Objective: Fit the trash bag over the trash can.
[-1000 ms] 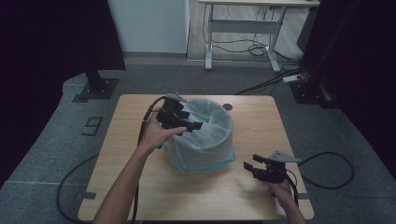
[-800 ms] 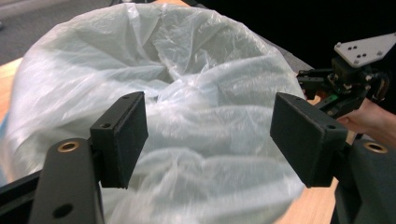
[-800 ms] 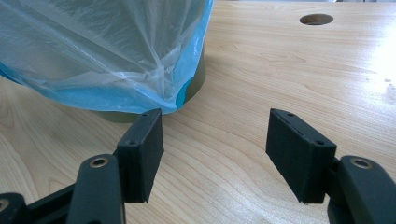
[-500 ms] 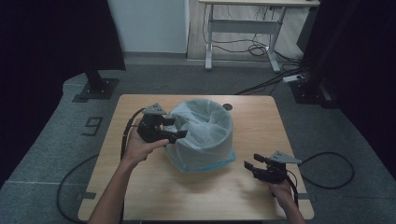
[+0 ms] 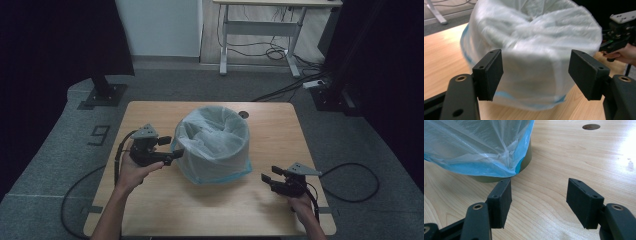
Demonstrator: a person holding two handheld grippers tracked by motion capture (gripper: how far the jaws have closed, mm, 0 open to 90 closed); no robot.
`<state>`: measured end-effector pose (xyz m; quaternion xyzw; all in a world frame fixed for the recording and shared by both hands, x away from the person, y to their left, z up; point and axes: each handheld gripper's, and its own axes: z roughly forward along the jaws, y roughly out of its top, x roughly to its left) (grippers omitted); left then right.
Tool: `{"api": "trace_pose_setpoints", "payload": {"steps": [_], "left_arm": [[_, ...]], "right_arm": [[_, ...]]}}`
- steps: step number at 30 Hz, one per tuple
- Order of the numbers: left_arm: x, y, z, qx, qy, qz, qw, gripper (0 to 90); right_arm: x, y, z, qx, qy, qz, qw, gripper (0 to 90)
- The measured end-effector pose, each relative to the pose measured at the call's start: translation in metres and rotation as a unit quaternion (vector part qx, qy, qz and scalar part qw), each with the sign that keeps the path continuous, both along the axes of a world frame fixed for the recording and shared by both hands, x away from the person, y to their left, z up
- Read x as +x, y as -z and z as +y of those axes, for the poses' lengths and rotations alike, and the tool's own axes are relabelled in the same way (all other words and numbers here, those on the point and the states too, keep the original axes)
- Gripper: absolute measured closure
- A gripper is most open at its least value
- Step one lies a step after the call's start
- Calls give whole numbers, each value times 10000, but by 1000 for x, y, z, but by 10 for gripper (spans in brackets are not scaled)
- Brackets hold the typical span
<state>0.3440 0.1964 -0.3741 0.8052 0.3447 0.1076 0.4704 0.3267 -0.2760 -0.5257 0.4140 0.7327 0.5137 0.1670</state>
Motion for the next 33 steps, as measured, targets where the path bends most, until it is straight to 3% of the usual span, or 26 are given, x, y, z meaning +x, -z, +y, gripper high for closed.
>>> {"api": "trace_pose_setpoints", "payload": {"steps": [9, 19, 33], "left_arm": [[-12, 20, 17, 124, -159, 63, 9998, 277], [-23, 32, 20, 355, -286, -15, 9990, 277], [-20, 47, 25, 336, -392, 182, 9985, 275]], "right_arm": [[1, 2, 1, -49, -28, 56, 10000, 358], [0, 2, -1, -54, 8, 74, 10000, 358], [-1, 1, -5, -73, 86, -4, 9999, 353]]}}
